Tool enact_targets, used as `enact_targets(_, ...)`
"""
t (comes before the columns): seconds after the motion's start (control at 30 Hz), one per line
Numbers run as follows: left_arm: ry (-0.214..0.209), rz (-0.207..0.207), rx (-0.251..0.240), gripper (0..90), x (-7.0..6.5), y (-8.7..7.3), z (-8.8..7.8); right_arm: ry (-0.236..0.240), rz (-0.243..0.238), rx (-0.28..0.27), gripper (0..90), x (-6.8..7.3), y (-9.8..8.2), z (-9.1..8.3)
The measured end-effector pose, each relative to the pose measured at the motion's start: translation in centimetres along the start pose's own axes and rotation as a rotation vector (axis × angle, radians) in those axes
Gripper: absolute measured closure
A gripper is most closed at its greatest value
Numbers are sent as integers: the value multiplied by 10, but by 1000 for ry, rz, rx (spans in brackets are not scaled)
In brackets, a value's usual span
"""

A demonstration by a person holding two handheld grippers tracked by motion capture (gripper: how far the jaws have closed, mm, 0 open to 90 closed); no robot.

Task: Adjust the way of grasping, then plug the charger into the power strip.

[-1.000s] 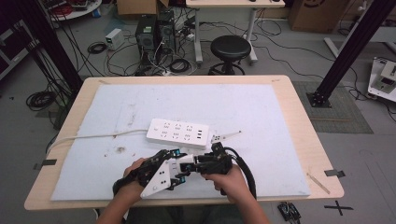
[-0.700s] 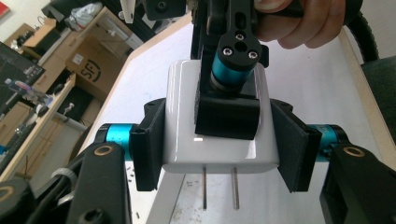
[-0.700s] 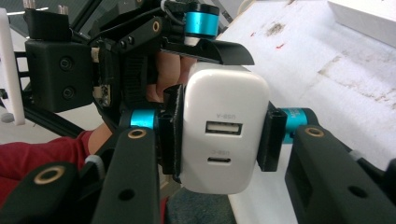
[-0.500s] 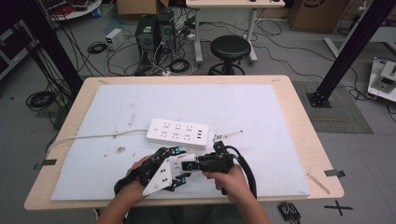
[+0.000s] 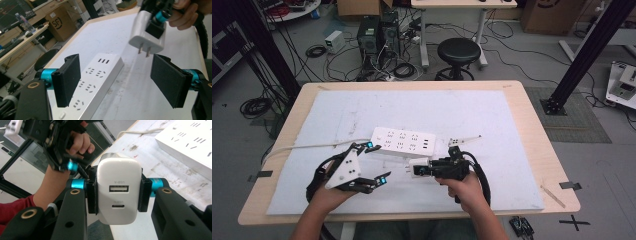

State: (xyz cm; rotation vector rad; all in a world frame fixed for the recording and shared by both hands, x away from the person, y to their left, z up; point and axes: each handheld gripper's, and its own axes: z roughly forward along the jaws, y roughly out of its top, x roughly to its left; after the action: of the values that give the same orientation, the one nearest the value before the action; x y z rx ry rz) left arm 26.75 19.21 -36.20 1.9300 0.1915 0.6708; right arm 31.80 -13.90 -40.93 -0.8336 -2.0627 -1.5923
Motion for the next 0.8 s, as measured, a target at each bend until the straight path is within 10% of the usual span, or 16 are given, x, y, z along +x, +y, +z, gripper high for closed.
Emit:
enact_targets(0.5,62,-88,6,243,24,-8,-21,-20,-22,-16,631,2,3,-3)
enact_targets(0.8,82,-93,27,243,21,-12,-30,-91,-64,-148,631,-1,10,9)
